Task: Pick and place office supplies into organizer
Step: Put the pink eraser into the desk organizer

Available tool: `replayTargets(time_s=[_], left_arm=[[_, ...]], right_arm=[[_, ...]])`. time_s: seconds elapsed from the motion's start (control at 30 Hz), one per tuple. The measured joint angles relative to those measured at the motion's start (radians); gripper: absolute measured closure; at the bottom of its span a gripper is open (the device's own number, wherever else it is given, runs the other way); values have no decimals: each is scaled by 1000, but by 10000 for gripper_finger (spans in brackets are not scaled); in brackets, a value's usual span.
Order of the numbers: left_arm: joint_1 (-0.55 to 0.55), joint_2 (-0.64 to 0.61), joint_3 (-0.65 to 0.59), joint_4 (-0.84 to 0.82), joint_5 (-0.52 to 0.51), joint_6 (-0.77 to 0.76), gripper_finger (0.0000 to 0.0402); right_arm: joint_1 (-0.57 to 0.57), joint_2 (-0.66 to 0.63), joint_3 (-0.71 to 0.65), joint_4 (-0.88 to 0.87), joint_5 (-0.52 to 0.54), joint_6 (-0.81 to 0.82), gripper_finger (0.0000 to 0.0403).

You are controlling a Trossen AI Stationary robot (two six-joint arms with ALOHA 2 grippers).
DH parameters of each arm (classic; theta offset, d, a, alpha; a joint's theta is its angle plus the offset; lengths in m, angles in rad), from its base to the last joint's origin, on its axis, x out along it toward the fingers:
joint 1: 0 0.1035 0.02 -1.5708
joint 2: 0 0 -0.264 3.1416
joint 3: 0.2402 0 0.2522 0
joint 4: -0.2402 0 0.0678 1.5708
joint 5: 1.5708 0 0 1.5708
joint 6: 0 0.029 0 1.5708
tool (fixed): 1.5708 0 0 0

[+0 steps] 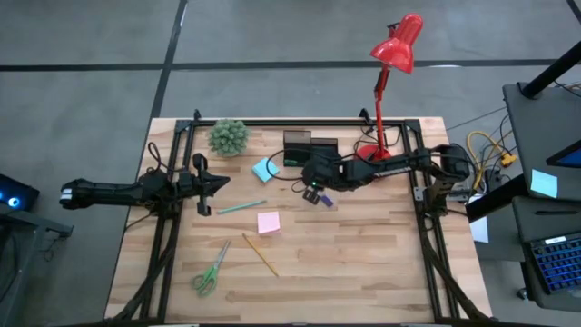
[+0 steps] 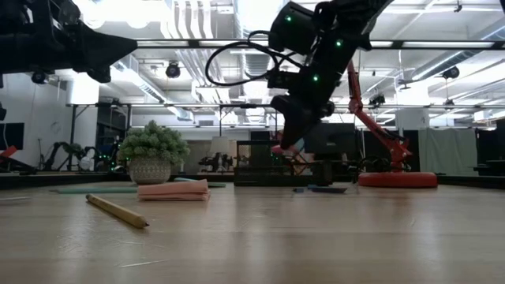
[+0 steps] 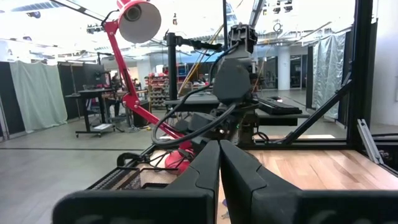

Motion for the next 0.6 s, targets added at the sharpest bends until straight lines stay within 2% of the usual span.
replayTargets(time_s=[0.2, 0.43, 0.6], left_arm=[[0, 0, 0, 0, 0, 0, 402], [0, 0, 0, 0, 0, 0, 402], [0, 0, 0, 0, 0, 2, 402]], right_arm=[[-29, 0, 0, 46, -6, -114, 344], [-52, 0, -1, 151, -102, -271, 344], [-59, 0, -1, 205, -113, -370, 344]])
